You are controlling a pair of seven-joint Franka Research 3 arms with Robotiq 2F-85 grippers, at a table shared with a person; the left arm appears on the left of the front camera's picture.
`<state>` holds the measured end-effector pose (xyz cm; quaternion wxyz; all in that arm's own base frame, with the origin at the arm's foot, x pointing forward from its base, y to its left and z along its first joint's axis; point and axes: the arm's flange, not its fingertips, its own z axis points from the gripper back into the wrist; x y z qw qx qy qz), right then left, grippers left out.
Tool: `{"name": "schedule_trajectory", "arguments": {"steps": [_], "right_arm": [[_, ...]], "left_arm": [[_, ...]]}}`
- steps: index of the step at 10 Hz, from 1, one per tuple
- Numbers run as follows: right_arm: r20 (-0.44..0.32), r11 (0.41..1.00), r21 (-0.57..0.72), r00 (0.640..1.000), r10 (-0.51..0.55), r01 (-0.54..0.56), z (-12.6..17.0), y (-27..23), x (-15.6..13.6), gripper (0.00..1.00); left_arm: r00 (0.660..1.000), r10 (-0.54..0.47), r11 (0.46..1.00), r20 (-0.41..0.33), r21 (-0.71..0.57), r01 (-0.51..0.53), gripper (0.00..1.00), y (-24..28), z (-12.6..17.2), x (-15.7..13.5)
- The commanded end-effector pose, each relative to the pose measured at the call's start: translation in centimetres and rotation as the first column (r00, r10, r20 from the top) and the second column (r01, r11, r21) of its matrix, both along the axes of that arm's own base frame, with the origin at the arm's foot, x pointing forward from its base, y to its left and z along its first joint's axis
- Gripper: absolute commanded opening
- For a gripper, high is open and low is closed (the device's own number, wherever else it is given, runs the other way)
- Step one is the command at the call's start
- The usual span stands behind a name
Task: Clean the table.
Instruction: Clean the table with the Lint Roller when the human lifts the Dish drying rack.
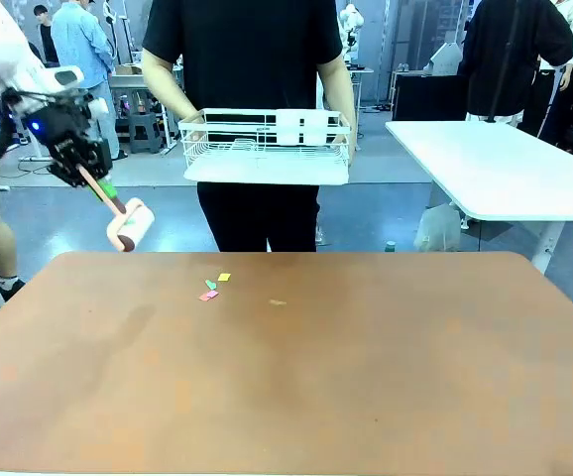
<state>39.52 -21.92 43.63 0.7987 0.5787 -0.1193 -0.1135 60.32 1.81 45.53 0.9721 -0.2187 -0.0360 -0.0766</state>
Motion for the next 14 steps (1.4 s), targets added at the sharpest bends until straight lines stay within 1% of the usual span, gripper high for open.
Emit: {"name": "schedule_trajectory", "arguments": {"steps": [1, 2, 3, 4, 5, 7, 8, 9, 10, 11, 12, 14], "right_arm": [[0.026, 1.000, 0.010, 1.000, 0.005, -0.005, 0.3, 0.0, 0.1, 1.00], [0.026, 1.000, 0.010, 1.000, 0.005, -0.005, 0.3, 0.0, 0.1, 1.00], [0.026, 1.000, 0.010, 1.000, 0.005, -0.005, 0.3, 0.0, 0.1, 1.00], [0.026, 1.000, 0.010, 1.000, 0.005, -0.005, 0.3, 0.0, 0.1, 1.00], [0.026, 1.000, 0.010, 1.000, 0.005, -0.005, 0.3, 0.0, 0.1, 1.00], [0.026, 1.000, 0.010, 1.000, 0.005, -0.005, 0.3, 0.0, 0.1, 1.00], [0.026, 1.000, 0.010, 1.000, 0.005, -0.005, 0.3, 0.0, 0.1, 1.00], [0.026, 1.000, 0.010, 1.000, 0.005, -0.005, 0.3, 0.0, 0.1, 1.00], [0.026, 1.000, 0.010, 1.000, 0.005, -0.005, 0.3, 0.0, 0.1, 1.00], [0.026, 1.000, 0.010, 1.000, 0.005, -0.005, 0.3, 0.0, 0.1, 1.00], [0.026, 1.000, 0.010, 1.000, 0.005, -0.005, 0.3, 0.0, 0.1, 1.00], [0.026, 1.000, 0.010, 1.000, 0.005, -0.005, 0.3, 0.0, 0.1, 1.00]], "left_arm": [[0.997, 0.058, 0.997, -0.043, -0.056, -0.061, 0.21, 0.1, -0.8, 1.2], [0.996, 0.080, 0.995, -0.040, -0.060, -0.082, 0.21, 0.1, -1.4, 1.2], [0.993, 0.116, 0.990, -0.024, -0.076, -0.117, 0.21, 0.1, -1.4, 0.9], [0.984, 0.176, 0.980, 0.042, -0.102, -0.171, 0.21, 0.4, 0.4, 0.1], [0.996, 0.066, 0.996, -0.055, -0.050, -0.069, 0.21, 0.3, -2.8, 1.0], [0.996, 0.066, 0.996, -0.055, -0.050, -0.069, 0.21, 0.3, -2.8, 1.0], [0.994, 0.101, 0.992, -0.033, -0.066, -0.103, 0.21, 0.5, -1.7, 1.0], [0.994, 0.082, 0.992, -0.075, -0.085, -0.089, 0.21, 1.1, -4.9, 0.5], [0.994, 0.085, 0.986, -0.070, -0.140, -0.094, 0.21, 0.9, -7.3, 0.7], [0.996, 0.065, 0.976, -0.061, -0.204, -0.076, 0.21, 0.1, -8.7, 1.1], [0.997, 0.058, 0.980, -0.046, -0.189, -0.066, 0.21, -0.9, -9.8, 1.2], [0.996, 0.045, 0.966, -0.071, -0.250, -0.061, 0.21, -2.0, -11.7, 1.3]]}}
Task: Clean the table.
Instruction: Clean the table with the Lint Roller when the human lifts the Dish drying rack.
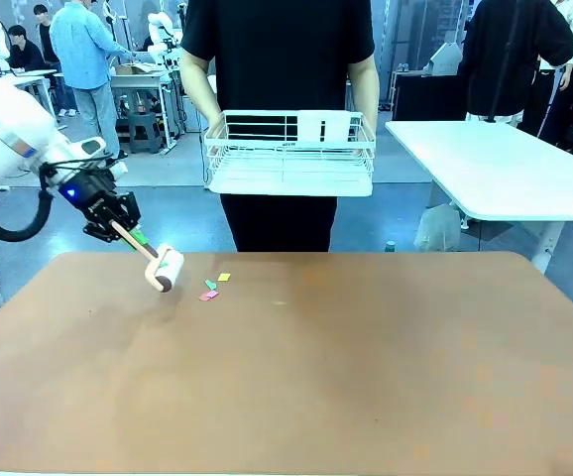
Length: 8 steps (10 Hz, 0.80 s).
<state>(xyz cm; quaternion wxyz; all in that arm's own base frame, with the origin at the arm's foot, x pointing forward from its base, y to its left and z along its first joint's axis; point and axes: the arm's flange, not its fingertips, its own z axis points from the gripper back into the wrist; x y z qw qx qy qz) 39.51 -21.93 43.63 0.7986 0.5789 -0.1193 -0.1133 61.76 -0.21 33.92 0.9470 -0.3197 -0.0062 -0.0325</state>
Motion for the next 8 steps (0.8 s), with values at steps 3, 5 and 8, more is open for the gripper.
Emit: {"name": "schedule_trajectory", "arguments": {"steps": [3, 5, 8], "right_arm": [[0.026, 1.000, 0.010, 1.000, 0.005, -0.005, 0.3, 0.0, 0.1, 1.00], [0.026, 1.000, 0.010, 1.000, 0.005, -0.005, 0.3, 0.0, 0.1, 1.00], [0.026, 1.000, 0.010, 1.000, 0.005, -0.005, 0.3, 0.0, 0.1, 1.00]], "left_arm": [[0.993, 0.046, 0.998, 0.107, -0.058, -0.040, 0.21, -1.7, -2.9, -0.4], [0.995, 0.024, 0.996, 0.100, -0.085, -0.016, 0.21, -2.1, -4.1, 0.3], [1.000, 0.018, 0.996, 0.015, -0.083, -0.017, 0.21, -2.1, -6.6, 1.0]]}}
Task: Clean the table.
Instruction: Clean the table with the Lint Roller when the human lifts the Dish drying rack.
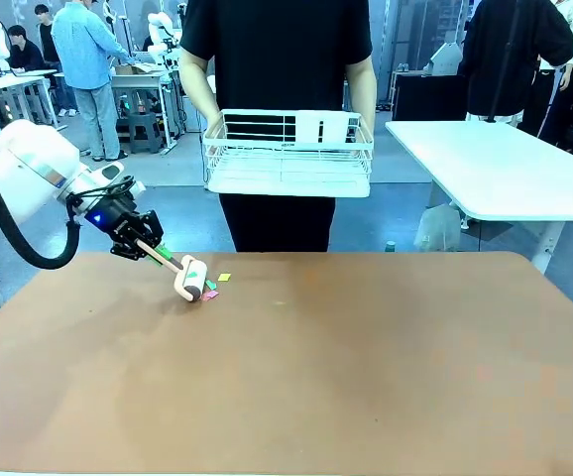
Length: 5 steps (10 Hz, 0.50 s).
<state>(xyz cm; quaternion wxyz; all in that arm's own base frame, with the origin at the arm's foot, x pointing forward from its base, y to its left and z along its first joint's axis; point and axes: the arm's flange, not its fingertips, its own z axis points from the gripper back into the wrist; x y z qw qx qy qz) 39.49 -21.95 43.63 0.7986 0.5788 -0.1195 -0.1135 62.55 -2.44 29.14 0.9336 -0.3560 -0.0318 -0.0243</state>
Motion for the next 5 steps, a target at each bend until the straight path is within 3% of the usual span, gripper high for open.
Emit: {"name": "schedule_trajectory", "arguments": {"steps": [1, 5], "right_arm": [[0.026, 1.000, 0.010, 1.000, 0.005, -0.006, 0.3, 0.0, 0.1, 1.00], [0.026, 1.000, 0.010, 1.000, 0.005, -0.006, 0.3, 0.0, 0.1, 1.00]], "left_arm": [[0.999, -0.020, 1.000, -0.047, -0.012, 0.019, 0.21, -0.1, -2.5, 0.4], [0.990, -0.114, 0.993, -0.080, -0.038, 0.111, 0.21, -5.0, -4.6, 1.0]]}}
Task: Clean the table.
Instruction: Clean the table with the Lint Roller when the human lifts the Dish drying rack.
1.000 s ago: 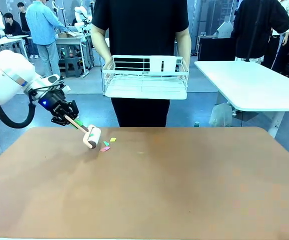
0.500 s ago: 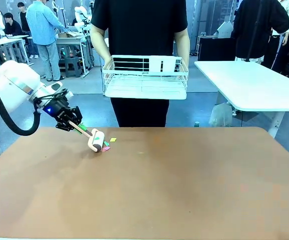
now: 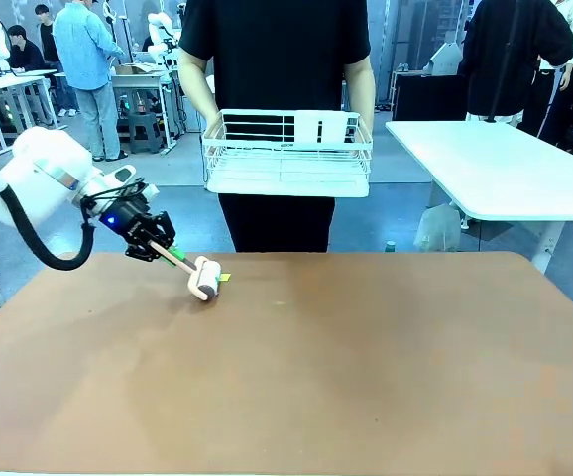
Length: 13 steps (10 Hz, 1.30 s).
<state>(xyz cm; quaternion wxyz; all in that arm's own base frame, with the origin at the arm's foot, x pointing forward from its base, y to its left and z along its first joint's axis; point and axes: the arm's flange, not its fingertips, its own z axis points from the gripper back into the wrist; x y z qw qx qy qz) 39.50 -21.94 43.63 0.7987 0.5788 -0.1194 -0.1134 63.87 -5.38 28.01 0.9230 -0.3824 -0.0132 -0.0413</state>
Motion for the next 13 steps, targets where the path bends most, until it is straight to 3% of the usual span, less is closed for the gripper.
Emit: {"name": "schedule_trajectory", "arguments": {"steps": [1, 4, 9, 11, 13], "right_arm": [[0.026, 1.000, 0.010, 1.000, 0.005, -0.005, 0.3, 0.0, 0.1, 1.00], [0.026, 1.000, 0.010, 1.000, 0.005, -0.005, 0.3, 0.0, 0.1, 1.00], [0.026, 1.000, 0.010, 1.000, 0.005, -0.005, 0.3, 0.0, 0.1, 1.00], [0.026, 1.000, 0.010, 1.000, 0.005, -0.005, 0.3, 0.0, 0.1, 1.00], [0.026, 1.000, 0.010, 1.000, 0.005, -0.005, 0.3, 0.0, 0.1, 1.00]], "left_arm": [[0.994, -0.098, 0.995, -0.057, 0.027, 0.100, 0.21, -4.9, -3.9, 0.1], [0.987, -0.134, 0.990, -0.093, 0.035, 0.137, 0.21, -10.7, -5.2, 0.9], [0.998, -0.046, 0.999, -0.052, 0.026, 0.047, 0.21, -11.7, -1.8, 0.8], [0.998, -0.003, 1.000, 0.060, -0.019, 0.005, 0.21, -11.5, 5.8, 0.2], [0.996, 0.042, 0.999, 0.081, 0.010, -0.043, 0.21, -9.8, 15.1, -2.7]]}}
